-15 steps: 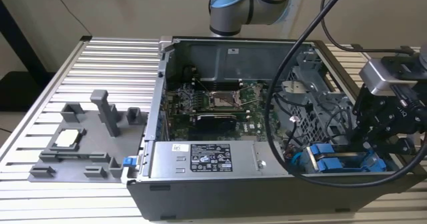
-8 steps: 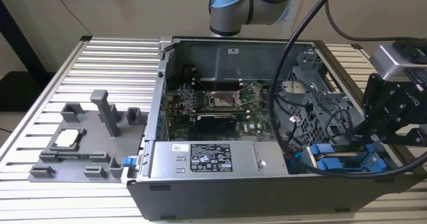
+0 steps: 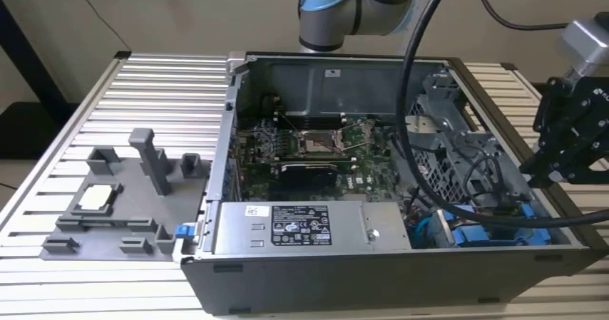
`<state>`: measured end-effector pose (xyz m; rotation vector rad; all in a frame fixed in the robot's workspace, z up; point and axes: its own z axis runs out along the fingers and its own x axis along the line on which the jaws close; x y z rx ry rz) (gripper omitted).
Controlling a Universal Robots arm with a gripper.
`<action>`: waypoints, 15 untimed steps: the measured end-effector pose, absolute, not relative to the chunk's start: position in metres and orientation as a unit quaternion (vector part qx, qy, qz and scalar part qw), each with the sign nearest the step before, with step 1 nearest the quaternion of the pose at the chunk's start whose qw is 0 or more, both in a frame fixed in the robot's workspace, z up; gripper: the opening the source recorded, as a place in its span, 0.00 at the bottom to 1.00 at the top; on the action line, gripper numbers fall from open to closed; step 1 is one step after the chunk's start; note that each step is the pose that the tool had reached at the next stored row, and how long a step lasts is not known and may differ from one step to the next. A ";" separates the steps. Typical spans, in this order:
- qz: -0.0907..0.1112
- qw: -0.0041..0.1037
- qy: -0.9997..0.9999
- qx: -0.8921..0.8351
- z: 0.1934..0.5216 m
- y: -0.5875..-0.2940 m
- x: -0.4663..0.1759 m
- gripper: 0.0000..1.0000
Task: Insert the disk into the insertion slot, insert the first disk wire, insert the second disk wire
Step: 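Insert the first disk wire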
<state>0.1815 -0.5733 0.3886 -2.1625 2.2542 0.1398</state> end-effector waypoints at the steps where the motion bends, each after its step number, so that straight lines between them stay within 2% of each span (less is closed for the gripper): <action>1: 0.045 0.007 0.721 -0.692 0.389 -0.573 0.182 0.27; 8: 0.044 0.007 0.721 -0.691 0.389 -0.573 0.181 0.27; 15: 0.044 0.007 0.721 -0.692 0.389 -0.556 0.181 0.27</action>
